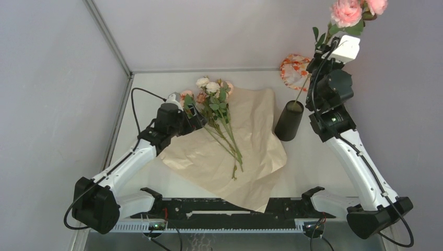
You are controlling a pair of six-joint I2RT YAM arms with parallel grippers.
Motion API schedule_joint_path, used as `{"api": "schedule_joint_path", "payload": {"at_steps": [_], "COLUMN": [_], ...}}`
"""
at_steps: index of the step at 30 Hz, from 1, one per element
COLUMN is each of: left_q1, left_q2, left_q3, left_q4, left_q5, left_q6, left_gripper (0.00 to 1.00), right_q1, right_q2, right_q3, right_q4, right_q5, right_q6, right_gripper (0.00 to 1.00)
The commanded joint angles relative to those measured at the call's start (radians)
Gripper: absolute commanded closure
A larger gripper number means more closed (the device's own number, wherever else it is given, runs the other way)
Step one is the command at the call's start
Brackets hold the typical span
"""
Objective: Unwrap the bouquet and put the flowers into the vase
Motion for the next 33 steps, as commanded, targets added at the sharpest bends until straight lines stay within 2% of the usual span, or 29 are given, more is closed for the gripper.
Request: {"api": "schedule_joint_path", "payload": {"at_steps": [1, 12, 21, 26, 29, 30, 33], "left_q1": [0.006, 0.006, 0.006, 0.006, 0.006, 0.006, 0.006], "left_q2": [0.006, 0.038, 0.057, 0.089, 0.107, 0.114, 0.133], "left_q3": [-0.003, 0.001, 0.015, 0.027, 0.031, 0.031, 0.034], "left_q4": [0.041, 0.048, 0.011, -0.004, -0.006, -0.006, -0.009], "left_q5": [0.020, 0.042, 0.028, 0.033, 0.041, 0.043, 0.048], "left_q6": [-0.019, -0.031, -0.036, -0.040, -0.048, -0.052, -0.061], "left_gripper": [0.00, 0.00, 0.00, 0.01, 0.01, 0.01, 0.02], "right_q1": [-0.006, 0.033, 0.097, 0.116, 0.119, 0.121, 0.122], "right_q2": [-0.025, -0.008, 0.036, 0.018, -0.004, -0.012, -0.038], "right_q3": [-0.064, -0.280, -0.300, -0.299, -0.300, -0.299, -0.300], "right_q4": [-0.032, -0.081, -0.181, -0.246, -0.288, -0.304, -0.363], "right_q5": [-0.009, -0.019, 0.050, 0.102, 0.110, 0.113, 0.105], "right_q6": [0.082, 0.237, 0.260, 0.298, 0.320, 0.332, 0.360], "right_gripper": [1.00, 1.00, 1.00, 0.75, 0.56, 0.46, 0.35]}}
